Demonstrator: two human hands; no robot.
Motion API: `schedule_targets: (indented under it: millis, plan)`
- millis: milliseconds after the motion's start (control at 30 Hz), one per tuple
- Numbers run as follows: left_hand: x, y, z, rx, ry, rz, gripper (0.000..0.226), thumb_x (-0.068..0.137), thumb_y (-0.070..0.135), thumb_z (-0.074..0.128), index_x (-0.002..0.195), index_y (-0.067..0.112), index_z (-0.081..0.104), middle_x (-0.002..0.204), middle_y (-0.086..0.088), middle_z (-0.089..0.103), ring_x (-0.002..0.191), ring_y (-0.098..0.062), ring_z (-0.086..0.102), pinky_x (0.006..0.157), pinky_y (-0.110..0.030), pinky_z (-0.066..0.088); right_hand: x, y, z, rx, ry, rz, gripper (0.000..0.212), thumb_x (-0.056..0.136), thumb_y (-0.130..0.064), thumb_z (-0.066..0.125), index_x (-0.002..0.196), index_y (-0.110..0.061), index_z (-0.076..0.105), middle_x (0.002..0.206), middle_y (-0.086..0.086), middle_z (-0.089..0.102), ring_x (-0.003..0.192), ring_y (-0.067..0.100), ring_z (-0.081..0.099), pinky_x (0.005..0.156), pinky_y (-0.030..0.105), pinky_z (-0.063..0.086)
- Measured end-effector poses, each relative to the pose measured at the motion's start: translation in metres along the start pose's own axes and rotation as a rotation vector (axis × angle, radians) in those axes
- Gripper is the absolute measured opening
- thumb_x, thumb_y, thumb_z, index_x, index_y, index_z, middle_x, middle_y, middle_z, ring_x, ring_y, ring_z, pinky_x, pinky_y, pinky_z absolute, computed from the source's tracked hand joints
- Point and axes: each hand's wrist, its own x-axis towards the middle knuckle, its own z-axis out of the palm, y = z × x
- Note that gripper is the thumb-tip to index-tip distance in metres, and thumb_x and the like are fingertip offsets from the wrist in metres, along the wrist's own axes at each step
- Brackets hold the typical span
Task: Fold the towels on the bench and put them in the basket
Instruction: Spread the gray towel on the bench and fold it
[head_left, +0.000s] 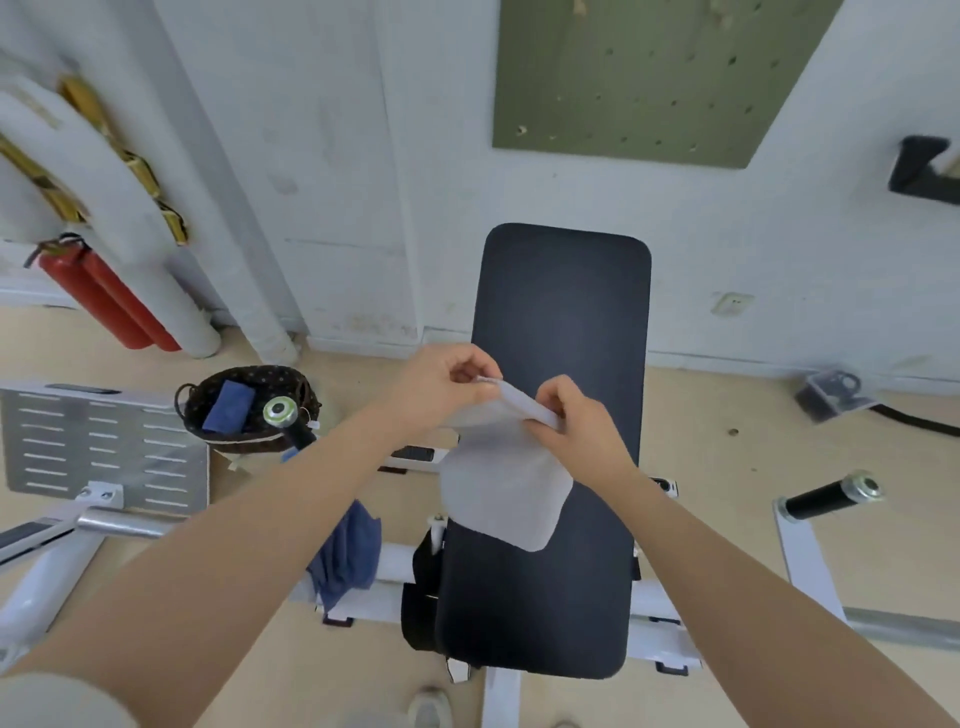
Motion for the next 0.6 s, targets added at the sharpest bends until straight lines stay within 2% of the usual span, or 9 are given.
schedule_targets:
  millis: [33,100,167,267,367,433,500,600]
  plan:
    - [0.002,0.002,-0.004,0.040,0.026,0.025,0.027,0.082,0.002,0.064,0.073,0.027,0.059,0.074,0.008,0.059,0.067,-0.006,0.052,0.068,-0.018,0.042,0.001,-0.003,-0.003,0.015,-0.043,0.027,0.018,0.086,-0.024,0.062,0.087,-0.018,0.045,0.071,-0.011,0.049,0.061,0.006,0.042,0.062,0.019,0.035]
    - [0.007,0.004,-0.009,0.195,0.063,0.104,0.023,0.084,0.004,0.061,0.076,0.025,0.056,0.076,0.013,0.056,0.070,-0.003,0.050,0.069,-0.011,0.038,0.002,-0.008,-0.007,-0.097,-0.122,0.042,0.022,0.085,-0.030,0.062,0.080,-0.019,0.044,0.067,-0.010,0.046,0.058,0.007,0.039,0.053,0.022,0.030]
    - [0.009,0.008,-0.012,0.347,0.055,0.196,0.016,0.085,0.003,0.057,0.082,0.018,0.058,0.077,0.017,0.055,0.073,-0.004,0.050,0.067,-0.005,0.035,0.002,-0.010,-0.011,-0.109,-0.178,0.073,0.026,0.084,-0.031,0.063,0.073,-0.023,0.040,0.066,-0.008,0.045,0.058,0.009,0.039,0.053,0.023,0.029]
    - [0.013,0.014,-0.021,0.516,0.051,0.311,0.011,0.086,0.000,0.054,0.088,0.007,0.062,0.082,0.007,0.057,0.078,-0.012,0.049,0.067,-0.003,0.033,0.000,-0.012,-0.021,-0.042,-0.194,0.114,0.023,0.082,-0.030,0.064,0.074,-0.020,0.044,0.069,-0.005,0.048,0.062,0.012,0.042,0.057,0.024,0.033]
    - [0.019,0.022,-0.034,0.626,0.083,0.378,0.014,0.087,-0.001,0.050,0.089,0.007,0.061,0.087,-0.001,0.055,0.081,-0.014,0.047,0.068,-0.012,0.032,-0.012,-0.010,-0.031,-0.007,-0.201,0.124,0.026,0.080,-0.031,0.067,0.079,-0.011,0.050,0.072,-0.004,0.051,0.064,0.013,0.045,0.059,0.026,0.035]
    - [0.022,0.026,-0.041,0.689,0.068,0.418,0.016,0.088,0.000,0.048,0.090,0.008,0.061,0.088,-0.005,0.056,0.083,-0.016,0.046,0.071,-0.021,0.032,-0.022,-0.005,-0.036,0.024,-0.267,0.158,0.025,0.080,-0.030,0.067,0.080,-0.008,0.054,0.075,-0.003,0.055,0.068,0.012,0.050,0.062,0.026,0.039]
    - [0.022,0.030,-0.040,0.743,0.016,0.484,0.017,0.089,0.000,0.047,0.091,0.006,0.063,0.091,-0.007,0.057,0.084,-0.015,0.045,0.073,-0.022,0.030,-0.027,0.000,-0.040,-0.113,-0.372,0.185,0.024,0.080,-0.029,0.065,0.074,-0.008,0.055,0.074,-0.002,0.054,0.070,0.015,0.051,0.062,0.026,0.040]
    - [0.021,0.033,-0.036,0.764,-0.016,0.526,0.018,0.090,0.001,0.049,0.093,0.005,0.066,0.095,-0.008,0.060,0.086,-0.015,0.046,0.074,-0.017,0.028,-0.027,0.002,-0.047,-0.461,-0.468,0.251,0.032,0.083,-0.025,0.058,0.059,-0.016,0.039,0.063,-0.002,0.042,0.069,0.021,0.045,0.052,0.024,0.032]
